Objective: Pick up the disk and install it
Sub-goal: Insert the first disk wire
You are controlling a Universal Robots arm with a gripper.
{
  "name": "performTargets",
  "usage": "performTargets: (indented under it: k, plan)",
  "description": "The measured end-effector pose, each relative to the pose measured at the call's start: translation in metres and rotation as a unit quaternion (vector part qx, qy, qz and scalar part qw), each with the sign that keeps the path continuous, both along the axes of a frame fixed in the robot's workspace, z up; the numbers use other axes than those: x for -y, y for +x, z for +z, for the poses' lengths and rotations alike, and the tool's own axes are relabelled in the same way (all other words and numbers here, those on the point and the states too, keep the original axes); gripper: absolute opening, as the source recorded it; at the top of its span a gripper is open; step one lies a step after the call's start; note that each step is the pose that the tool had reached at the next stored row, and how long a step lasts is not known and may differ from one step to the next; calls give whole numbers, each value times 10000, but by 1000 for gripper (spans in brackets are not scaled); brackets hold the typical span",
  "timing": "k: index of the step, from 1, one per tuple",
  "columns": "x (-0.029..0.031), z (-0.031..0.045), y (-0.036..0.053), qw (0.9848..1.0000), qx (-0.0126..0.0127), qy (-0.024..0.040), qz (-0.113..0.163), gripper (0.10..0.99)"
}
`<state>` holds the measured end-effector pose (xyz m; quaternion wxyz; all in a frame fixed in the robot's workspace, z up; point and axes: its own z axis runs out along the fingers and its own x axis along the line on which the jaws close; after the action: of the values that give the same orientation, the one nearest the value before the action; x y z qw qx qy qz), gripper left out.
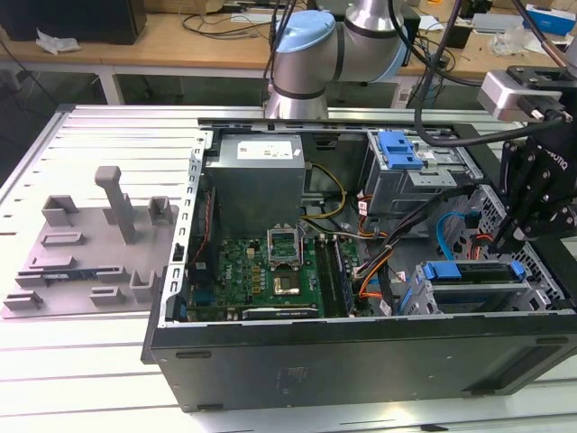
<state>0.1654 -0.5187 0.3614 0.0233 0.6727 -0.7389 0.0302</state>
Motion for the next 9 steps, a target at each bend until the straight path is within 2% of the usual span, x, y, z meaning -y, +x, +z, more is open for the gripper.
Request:
performTargets:
  k: [4, 9]
  plan:
    - [29, -11, 0, 10000, 0, 0, 2, 165]
    - [31, -15, -2, 10000, 0, 0, 2, 165]
